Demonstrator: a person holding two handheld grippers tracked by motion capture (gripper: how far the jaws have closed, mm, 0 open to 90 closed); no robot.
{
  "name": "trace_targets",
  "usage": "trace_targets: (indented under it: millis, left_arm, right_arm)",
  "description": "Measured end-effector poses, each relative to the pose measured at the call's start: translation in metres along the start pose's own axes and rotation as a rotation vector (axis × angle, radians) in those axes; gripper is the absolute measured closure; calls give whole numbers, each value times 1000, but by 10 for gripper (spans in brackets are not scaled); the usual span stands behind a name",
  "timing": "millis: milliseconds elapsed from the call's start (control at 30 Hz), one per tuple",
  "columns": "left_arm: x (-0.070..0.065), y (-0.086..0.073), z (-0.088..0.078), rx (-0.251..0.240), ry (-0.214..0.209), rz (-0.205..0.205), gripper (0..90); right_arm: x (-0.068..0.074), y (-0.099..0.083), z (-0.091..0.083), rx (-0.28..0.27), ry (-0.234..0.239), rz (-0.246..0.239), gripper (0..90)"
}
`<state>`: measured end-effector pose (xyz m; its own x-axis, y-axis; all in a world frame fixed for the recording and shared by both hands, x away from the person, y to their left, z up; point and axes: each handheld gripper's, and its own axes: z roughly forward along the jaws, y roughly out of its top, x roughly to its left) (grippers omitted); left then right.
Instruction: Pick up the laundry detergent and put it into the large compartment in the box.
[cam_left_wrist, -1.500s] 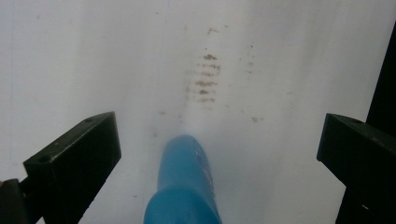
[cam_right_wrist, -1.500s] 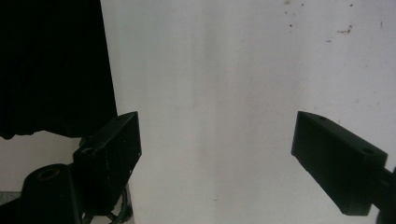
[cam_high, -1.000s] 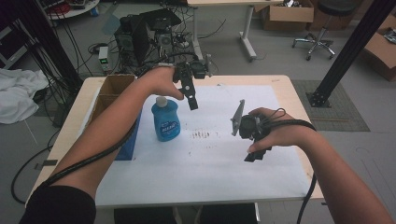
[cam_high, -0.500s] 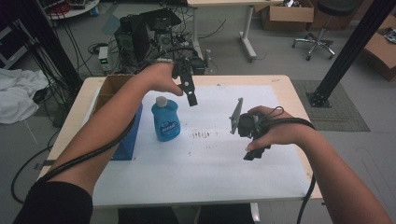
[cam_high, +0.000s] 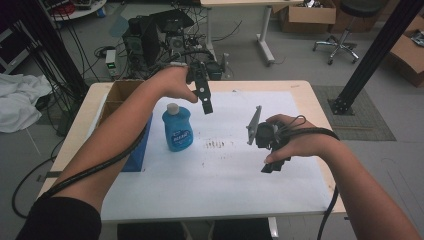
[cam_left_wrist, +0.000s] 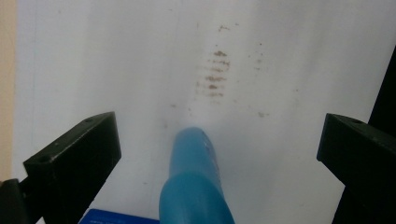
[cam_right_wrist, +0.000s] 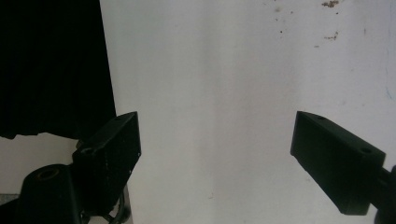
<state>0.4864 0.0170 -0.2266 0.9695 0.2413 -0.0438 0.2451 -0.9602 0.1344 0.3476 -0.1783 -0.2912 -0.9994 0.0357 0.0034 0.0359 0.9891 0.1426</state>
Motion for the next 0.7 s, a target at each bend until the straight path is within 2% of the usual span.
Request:
trace_targets:
  millis: [167, 200, 267, 700]
  left_arm:
    - [-2, -2, -5, -19, 0, 2, 1]
    - [-1, -4, -7, -14, 10, -14, 1]
    - [-2, -6, -8, -11, 9, -20, 1]
    - [-8, -37, -24, -55, 27, -103, 2]
  right_arm:
    - [-1, 0, -3, -4, -6, -6, 160]
    - [0, 0, -3, -8, -7, -8, 161]
    - [0, 1, -3, -5, -8, -11, 161]
    - [6, 8, -1, -6, -7, -50, 161]
